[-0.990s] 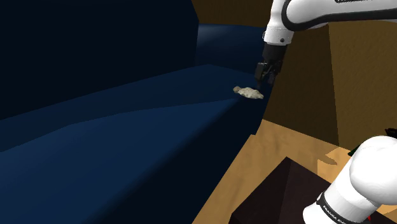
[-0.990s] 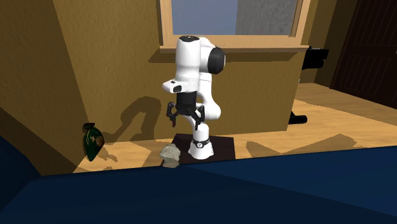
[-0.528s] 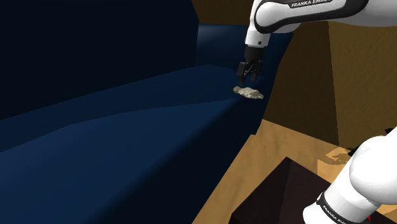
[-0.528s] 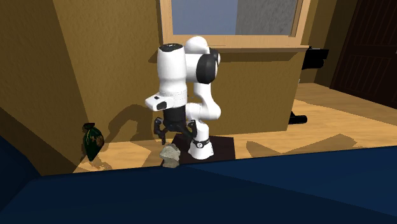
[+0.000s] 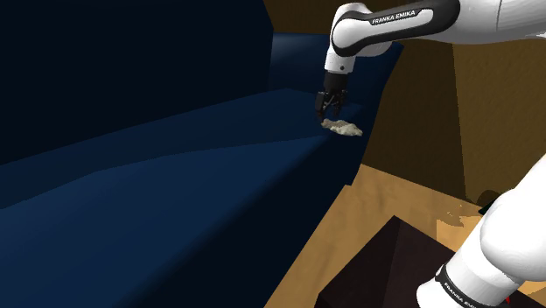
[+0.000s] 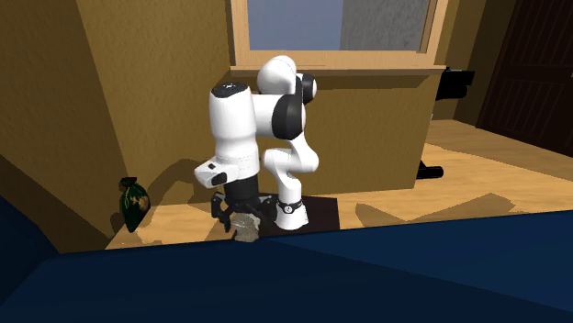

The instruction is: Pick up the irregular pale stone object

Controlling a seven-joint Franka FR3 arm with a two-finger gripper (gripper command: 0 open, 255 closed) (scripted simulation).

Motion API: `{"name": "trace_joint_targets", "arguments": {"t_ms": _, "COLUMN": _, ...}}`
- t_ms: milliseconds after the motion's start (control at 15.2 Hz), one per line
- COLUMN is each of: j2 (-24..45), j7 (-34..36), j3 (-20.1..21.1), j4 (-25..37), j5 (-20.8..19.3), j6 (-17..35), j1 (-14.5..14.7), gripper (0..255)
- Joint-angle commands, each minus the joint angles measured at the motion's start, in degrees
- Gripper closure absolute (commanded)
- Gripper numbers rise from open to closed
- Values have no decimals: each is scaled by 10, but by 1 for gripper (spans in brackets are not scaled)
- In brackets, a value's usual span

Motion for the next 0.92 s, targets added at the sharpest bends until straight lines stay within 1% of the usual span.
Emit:
{"name": "trace_joint_targets", "arguments": {"t_ms": 0, "j2": 3, "j7": 0, "j3": 0, "j4": -11, "j5": 0, "j6": 15, "j1": 0, "gripper": 0}}
{"name": "trace_joint_targets", "arguments": {"t_ms": 132, "j2": 4, "j7": -1, "j3": 0, "j4": -23, "j5": 1, "j6": 27, "j1": 0, "gripper": 0}}
{"name": "trace_joint_targets", "arguments": {"t_ms": 264, "j2": 4, "j7": -1, "j3": 0, "j4": -22, "j5": 1, "j6": 27, "j1": 0, "gripper": 0}}
{"name": "trace_joint_targets", "arguments": {"t_ms": 330, "j2": 5, "j7": -1, "j3": 0, "j4": -22, "j5": 1, "j6": 27, "j1": 0, "gripper": 255}}
{"name": "trace_joint_targets", "arguments": {"t_ms": 858, "j2": 7, "j7": 0, "j3": 0, "j4": -20, "j5": 1, "j6": 27, "j1": 0, "gripper": 255}}
